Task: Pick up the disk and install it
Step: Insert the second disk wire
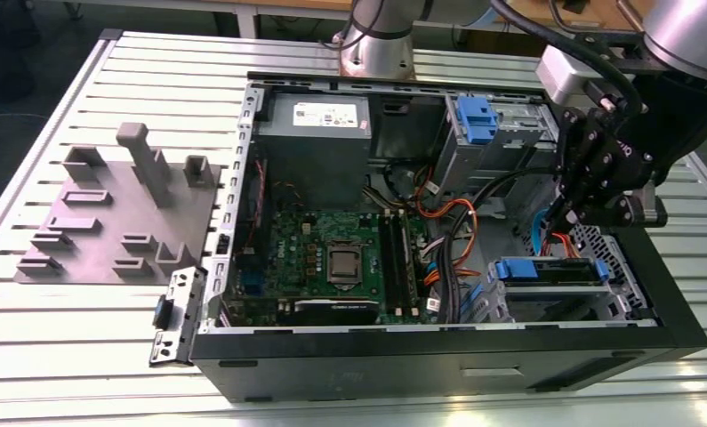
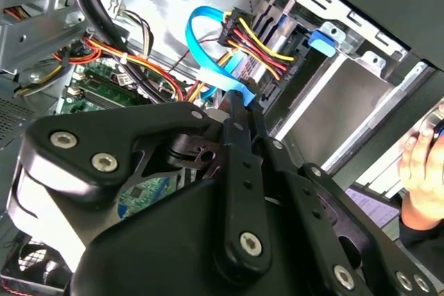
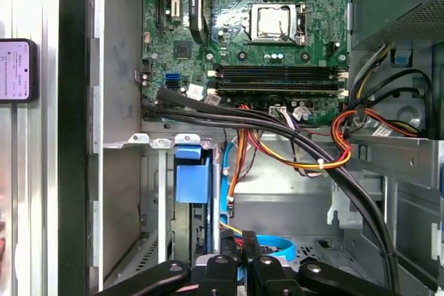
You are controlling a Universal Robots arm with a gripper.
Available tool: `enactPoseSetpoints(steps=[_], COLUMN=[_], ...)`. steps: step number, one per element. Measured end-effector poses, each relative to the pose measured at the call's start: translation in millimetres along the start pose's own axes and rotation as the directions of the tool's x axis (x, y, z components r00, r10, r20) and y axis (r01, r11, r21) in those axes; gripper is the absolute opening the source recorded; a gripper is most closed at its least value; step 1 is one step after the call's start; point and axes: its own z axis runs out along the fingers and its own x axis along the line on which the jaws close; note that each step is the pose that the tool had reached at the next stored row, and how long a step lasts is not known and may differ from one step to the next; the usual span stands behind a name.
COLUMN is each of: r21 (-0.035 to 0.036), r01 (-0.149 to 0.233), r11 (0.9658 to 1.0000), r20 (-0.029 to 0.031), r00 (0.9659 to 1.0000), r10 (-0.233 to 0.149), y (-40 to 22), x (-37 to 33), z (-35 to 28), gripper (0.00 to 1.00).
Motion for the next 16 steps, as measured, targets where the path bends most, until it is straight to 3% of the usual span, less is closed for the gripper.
enactPoseSetpoints(steps=[4,6,10,16], r21=[0.0076,0.0106,0.019,0.0399], r01=[0.002,0.002,0.002,0.001], r11=[1.0,0.9999,0.9998,0.9992], r20=[0.0007,0.0049,0.0189,0.0251], r00=[1.0,1.0,0.9998,0.9997], r10=[-0.002,-0.002,-0.002,-0.002], y=[2.5,3.7,5.7,8.3], x=[5.3,6.0,10.4,15.3], z=[2.1,3.7,6.1,10.0], gripper=[0.16,0.16,0.16,0.16])
